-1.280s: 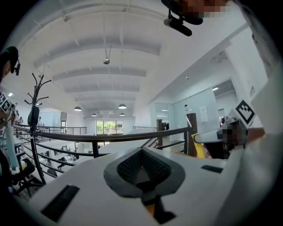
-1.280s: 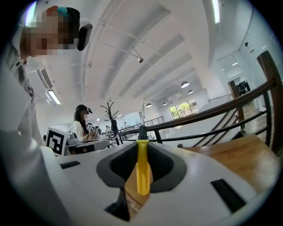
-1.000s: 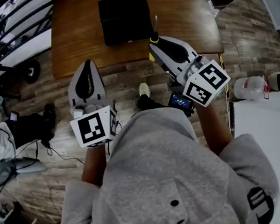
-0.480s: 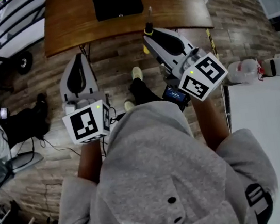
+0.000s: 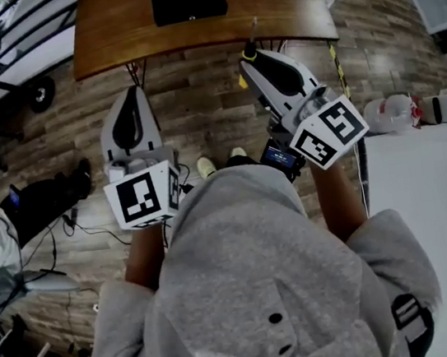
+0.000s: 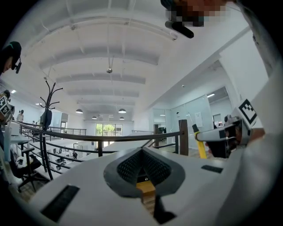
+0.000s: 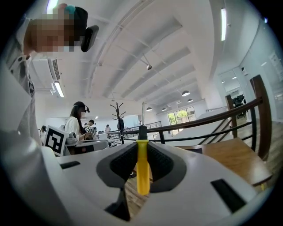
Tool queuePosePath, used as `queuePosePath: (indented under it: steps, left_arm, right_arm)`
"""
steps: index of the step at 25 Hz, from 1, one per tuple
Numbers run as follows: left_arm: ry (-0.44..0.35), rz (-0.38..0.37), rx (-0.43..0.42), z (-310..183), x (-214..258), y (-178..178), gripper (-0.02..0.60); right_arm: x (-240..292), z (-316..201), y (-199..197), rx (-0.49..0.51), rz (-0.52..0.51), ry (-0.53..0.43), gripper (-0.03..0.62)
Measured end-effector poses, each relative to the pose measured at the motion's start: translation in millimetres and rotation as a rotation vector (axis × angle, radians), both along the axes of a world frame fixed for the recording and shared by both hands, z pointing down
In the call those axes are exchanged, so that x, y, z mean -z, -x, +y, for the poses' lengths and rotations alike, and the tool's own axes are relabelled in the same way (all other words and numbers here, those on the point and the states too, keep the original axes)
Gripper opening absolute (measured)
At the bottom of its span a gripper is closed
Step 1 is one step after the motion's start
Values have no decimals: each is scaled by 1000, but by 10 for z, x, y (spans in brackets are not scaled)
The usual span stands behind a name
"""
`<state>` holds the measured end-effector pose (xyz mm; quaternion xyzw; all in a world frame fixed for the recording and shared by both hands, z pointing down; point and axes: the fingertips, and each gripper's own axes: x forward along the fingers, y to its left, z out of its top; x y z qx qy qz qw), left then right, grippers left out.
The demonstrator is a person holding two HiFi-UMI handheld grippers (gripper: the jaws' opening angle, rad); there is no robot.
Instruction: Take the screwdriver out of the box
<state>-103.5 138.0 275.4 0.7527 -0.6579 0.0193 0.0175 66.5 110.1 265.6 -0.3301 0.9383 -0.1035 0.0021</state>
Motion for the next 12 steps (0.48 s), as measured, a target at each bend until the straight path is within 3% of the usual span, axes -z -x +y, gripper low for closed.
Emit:
queuePosePath:
  steps: [12]
  left_arm:
    - [19, -3, -47, 36, -47, -187, 14]
  right_arm:
    - [-33, 84, -181, -36, 2, -2, 81]
